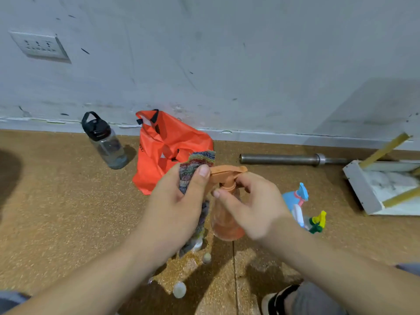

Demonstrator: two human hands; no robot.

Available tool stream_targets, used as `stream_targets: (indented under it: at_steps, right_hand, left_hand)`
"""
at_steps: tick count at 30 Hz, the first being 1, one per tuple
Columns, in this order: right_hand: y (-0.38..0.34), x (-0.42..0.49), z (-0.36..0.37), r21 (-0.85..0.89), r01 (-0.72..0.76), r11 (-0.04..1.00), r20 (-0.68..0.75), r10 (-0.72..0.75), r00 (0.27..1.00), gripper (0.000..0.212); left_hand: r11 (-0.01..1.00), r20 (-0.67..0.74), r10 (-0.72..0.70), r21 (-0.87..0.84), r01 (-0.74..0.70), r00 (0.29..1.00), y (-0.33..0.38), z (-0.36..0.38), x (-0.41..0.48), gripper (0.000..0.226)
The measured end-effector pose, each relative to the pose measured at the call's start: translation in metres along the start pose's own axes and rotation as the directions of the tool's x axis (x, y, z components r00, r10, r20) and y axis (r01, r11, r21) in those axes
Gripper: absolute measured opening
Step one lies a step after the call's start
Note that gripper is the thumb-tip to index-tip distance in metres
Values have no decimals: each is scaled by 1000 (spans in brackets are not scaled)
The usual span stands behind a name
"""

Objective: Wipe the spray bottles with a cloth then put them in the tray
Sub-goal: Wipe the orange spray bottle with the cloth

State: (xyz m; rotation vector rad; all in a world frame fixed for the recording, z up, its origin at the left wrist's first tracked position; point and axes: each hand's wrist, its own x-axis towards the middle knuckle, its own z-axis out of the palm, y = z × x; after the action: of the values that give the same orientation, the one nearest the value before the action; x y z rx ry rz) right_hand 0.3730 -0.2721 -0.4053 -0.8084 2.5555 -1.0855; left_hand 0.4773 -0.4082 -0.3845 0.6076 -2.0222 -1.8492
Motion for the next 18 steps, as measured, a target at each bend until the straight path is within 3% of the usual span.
stream_targets:
  at_steps: [5,9,12,14,16,18]
  right_hand:
    - [16,17,-13,-90,119,989,56,-114,992,26]
    - [22,21,-14,-130,240,962,142,-222,965,26]
    - [21,25,-13,-174,283,943,169,-255,952,18]
    - [20,26,-9,-276,314,908,209,-263,942,27]
    - [19,24,-5,-343,336,877,217,-274,937,36]
    - [18,18,-3,-376,377,847,157,-342,926,33]
  left_hand:
    - [993,55,-119,-21,120,991,7,5,19,39]
    - [988,4,-16,152,16,1000,8,3,38,39]
    - [977,222,89,170,-128,971,11,5,36,42]
    - [925,361,121,298,-238,924,2,6,31,41]
    - [858,403,117,420,-297,908,-3,7,29,47]
    - [857,404,22,463,-226,914,-6,3,31,46]
